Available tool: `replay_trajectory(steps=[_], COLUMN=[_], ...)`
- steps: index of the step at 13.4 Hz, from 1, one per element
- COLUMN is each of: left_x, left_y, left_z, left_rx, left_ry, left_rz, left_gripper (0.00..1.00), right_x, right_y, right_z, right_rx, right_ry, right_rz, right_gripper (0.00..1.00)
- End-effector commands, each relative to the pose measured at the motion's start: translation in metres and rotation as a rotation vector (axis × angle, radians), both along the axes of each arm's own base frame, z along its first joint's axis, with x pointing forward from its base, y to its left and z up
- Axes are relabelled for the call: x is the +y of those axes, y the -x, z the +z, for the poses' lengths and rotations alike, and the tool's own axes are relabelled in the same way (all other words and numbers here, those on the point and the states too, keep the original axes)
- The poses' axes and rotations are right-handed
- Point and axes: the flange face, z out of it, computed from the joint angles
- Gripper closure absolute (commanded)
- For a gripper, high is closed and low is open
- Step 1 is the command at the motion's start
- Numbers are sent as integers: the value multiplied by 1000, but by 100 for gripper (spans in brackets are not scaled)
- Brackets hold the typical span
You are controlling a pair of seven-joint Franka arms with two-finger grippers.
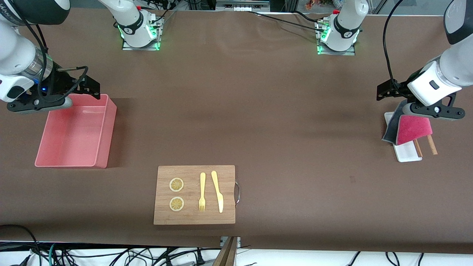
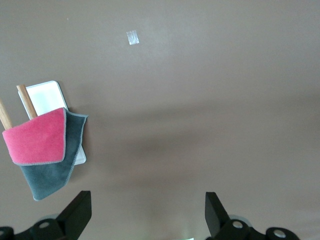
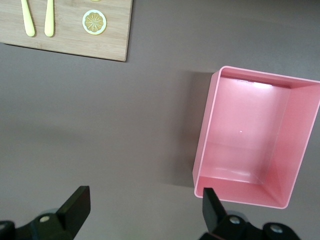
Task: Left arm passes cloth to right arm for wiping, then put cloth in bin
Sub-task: 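Lower the left gripper toward the pink-and-grey cloth on the white tray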
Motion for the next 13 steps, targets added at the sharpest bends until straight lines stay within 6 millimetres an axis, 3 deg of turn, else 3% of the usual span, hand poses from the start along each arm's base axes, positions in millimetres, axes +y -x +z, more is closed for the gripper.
replay_trajectory(steps=[1, 3, 7, 10, 13], left_x=[-5, -2, 16, 31, 48], left_y=[-2, -6, -24, -40, -23], left_z=[-2, -15, -69, -139, -217], left_rx=[28, 56, 177, 230, 239], left_ry=[-9, 17, -77, -90, -178], left_rz=[-88, -223, -567, -731, -831], left_gripper=[0, 0, 0, 0, 0], right_x=[1, 1, 1, 1, 2], right_y=[0, -1, -1, -1, -1], right_z=[6, 7, 7, 7, 7], right_rx=[1, 0, -2, -2, -2], right_ry=[3, 3, 3, 3, 1], right_rz=[-5, -5, -5, -5, -5], right_gripper=[0, 0, 0, 1, 0])
